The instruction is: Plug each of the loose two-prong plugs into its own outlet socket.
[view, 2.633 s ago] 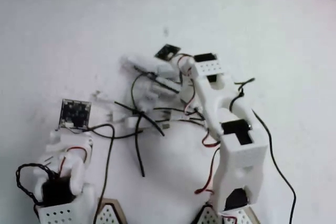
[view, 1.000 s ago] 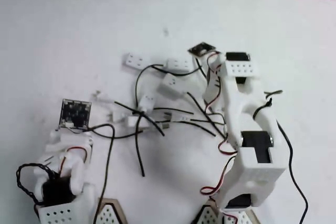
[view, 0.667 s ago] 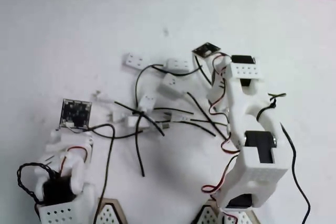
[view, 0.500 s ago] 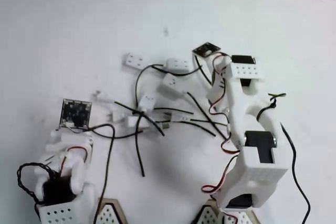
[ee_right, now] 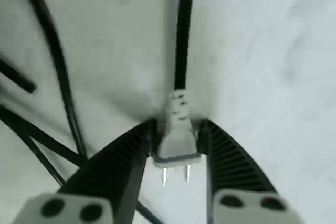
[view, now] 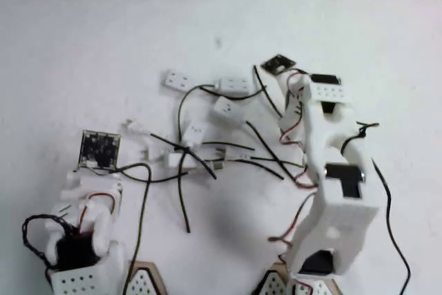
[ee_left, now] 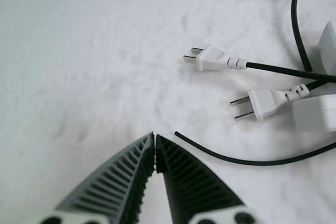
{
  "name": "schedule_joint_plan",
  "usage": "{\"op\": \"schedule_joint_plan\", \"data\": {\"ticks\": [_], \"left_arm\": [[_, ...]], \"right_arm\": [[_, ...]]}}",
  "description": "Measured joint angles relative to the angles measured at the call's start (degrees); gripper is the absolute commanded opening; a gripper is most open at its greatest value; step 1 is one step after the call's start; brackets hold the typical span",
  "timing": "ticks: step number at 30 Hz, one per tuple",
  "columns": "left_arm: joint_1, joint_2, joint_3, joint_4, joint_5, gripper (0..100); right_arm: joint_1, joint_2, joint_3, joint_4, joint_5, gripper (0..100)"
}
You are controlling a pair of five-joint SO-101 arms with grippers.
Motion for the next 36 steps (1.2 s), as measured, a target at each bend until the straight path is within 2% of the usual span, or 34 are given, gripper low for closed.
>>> {"op": "schedule_joint_plan", "data": {"ticks": [6, 15, 17, 21, 27, 36], "left_arm": [[0.0, 0.0, 0.0, 0.0, 0.0, 3], [0.0, 0.0, 0.0, 0.0, 0.0, 3], [0.0, 0.0, 0.0, 0.0, 0.0, 3], [0.0, 0.0, 0.0, 0.0, 0.0, 3], [0.0, 0.0, 0.0, 0.0, 0.0, 3], [0.0, 0.0, 0.0, 0.0, 0.0, 3]], "right_arm": [[0.2, 0.0, 0.0, -0.2, 0.4, 12.2], [0.5, 0.1, -0.6, 1.3, 1.8, 6.3], [-0.4, -0.4, -0.4, 4.4, 2.2, 7.3], [-2.7, -3.6, -0.5, 10.2, 2.5, 16.6], [-3.7, -9.1, -0.5, 13.5, 1.8, 15.2], [-3.8, -9.3, 2.4, 13.9, 1.8, 15.2]]}}
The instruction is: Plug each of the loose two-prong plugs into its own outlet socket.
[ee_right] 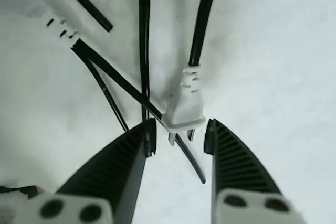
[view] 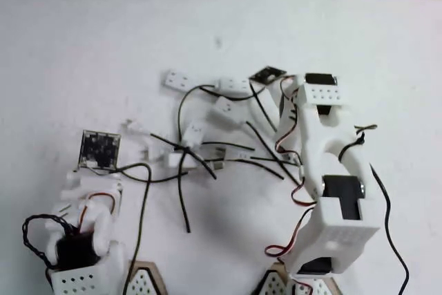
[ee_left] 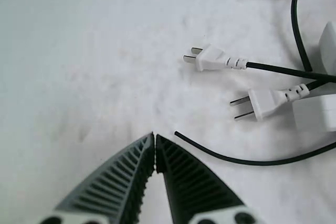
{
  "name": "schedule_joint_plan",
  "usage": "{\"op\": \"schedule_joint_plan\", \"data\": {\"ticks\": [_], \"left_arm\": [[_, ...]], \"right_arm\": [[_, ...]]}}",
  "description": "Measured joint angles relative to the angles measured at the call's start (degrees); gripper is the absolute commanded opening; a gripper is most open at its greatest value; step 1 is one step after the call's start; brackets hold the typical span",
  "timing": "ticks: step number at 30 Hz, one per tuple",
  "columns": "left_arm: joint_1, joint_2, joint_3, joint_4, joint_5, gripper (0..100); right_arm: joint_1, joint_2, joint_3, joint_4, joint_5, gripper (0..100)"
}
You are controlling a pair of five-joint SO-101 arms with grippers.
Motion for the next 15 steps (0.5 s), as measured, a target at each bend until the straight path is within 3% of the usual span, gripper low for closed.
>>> {"op": "schedule_joint_plan", "data": {"ticks": [11, 15], "left_arm": [[0.0, 0.0, 0.0, 0.0, 0.0, 3], [0.0, 0.0, 0.0, 0.0, 0.0, 3]], "right_arm": [[0.1, 4.6, 2.3, -5.5, -0.2, 15.0], [0.2, 5.5, 2.1, -6.7, -0.2, 9.7]]}}
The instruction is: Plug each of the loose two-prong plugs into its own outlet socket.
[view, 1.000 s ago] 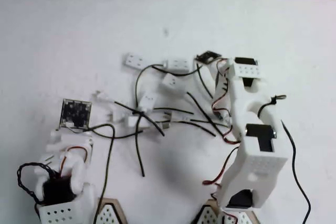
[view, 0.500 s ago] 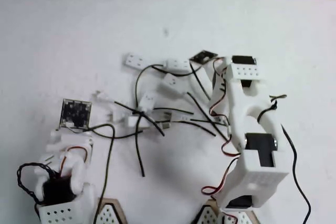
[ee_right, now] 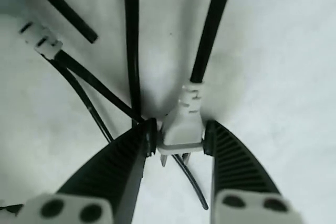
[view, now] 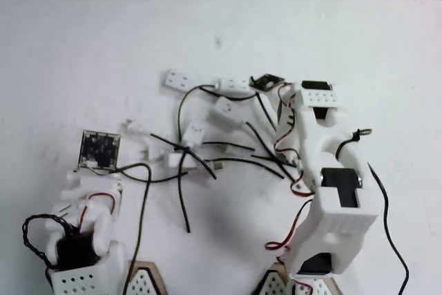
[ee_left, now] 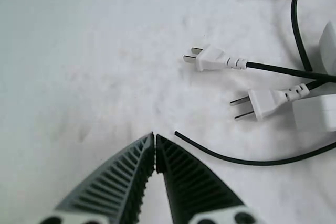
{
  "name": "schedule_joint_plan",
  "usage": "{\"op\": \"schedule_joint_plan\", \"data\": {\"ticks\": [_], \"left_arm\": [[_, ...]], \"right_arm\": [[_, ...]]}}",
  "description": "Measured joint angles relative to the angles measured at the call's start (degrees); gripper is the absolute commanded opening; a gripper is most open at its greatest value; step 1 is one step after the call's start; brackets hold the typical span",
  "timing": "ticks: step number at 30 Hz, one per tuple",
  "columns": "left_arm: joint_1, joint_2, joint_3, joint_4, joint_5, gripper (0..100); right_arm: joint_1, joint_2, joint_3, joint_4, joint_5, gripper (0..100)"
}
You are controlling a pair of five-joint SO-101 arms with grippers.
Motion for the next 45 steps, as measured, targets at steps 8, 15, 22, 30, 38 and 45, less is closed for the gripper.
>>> {"op": "schedule_joint_plan", "data": {"ticks": [8, 15, 22, 30, 38, 45], "left_arm": [[0.0, 0.0, 0.0, 0.0, 0.0, 3], [0.0, 0.0, 0.0, 0.0, 0.0, 3], [0.0, 0.0, 0.0, 0.0, 0.0, 3], [0.0, 0.0, 0.0, 0.0, 0.0, 3], [0.0, 0.0, 0.0, 0.0, 0.0, 3], [0.0, 0.0, 0.0, 0.0, 0.0, 3]], "right_arm": [[0.2, 0.0, 0.0, -1.2, 0.0, 11.7], [-0.3, -1.8, 0.3, 0.2, -0.3, 15.3], [-0.7, -10.9, 1.1, 4.2, -0.4, 15.2], [-4.8, -11.6, 8.3, -0.8, -0.3, 15.2], [-3.2, -9.1, 7.8, -3.9, -0.4, 15.2], [0.2, -1.8, 2.9, -3.8, -0.3, 12.2]]}}
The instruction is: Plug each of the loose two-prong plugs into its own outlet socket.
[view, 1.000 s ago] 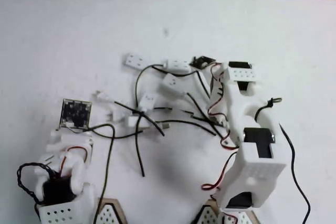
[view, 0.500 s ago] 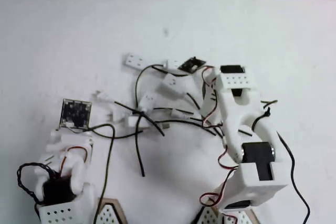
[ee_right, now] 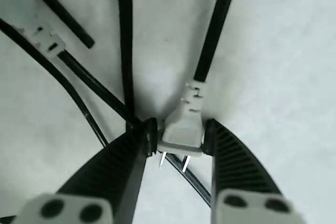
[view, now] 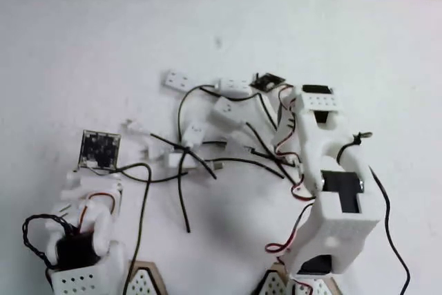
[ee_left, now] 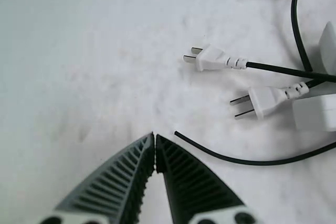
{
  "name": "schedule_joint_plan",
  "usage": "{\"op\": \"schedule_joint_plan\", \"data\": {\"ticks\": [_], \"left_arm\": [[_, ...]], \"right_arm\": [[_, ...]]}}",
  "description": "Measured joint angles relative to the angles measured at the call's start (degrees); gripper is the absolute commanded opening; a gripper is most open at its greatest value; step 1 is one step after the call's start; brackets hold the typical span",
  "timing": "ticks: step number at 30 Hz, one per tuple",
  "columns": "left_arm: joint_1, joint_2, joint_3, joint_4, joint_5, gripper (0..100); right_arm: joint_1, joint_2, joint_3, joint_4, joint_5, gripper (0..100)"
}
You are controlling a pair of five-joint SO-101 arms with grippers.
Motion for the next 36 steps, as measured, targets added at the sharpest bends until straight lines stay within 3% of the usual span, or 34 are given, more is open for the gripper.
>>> {"op": "schedule_joint_plan", "data": {"ticks": [7, 10, 26, 36], "left_arm": [[0.0, 0.0, 0.0, 0.0, 0.0, 3], [0.0, 0.0, 0.0, 0.0, 0.0, 3], [0.0, 0.0, 0.0, 0.0, 0.0, 3], [0.0, 0.0, 0.0, 0.0, 0.0, 3]], "right_arm": [[0.4, 1.0, -1.3, -0.2, 0.0, 9.3], [0.4, 1.1, -2.0, 0.3, 0.0, 14.5], [0.2, -2.0, -7.9, 10.4, 0.1, 13.9], [-1.1, -3.3, 3.2, -1.2, 0.0, 13.8]]}}
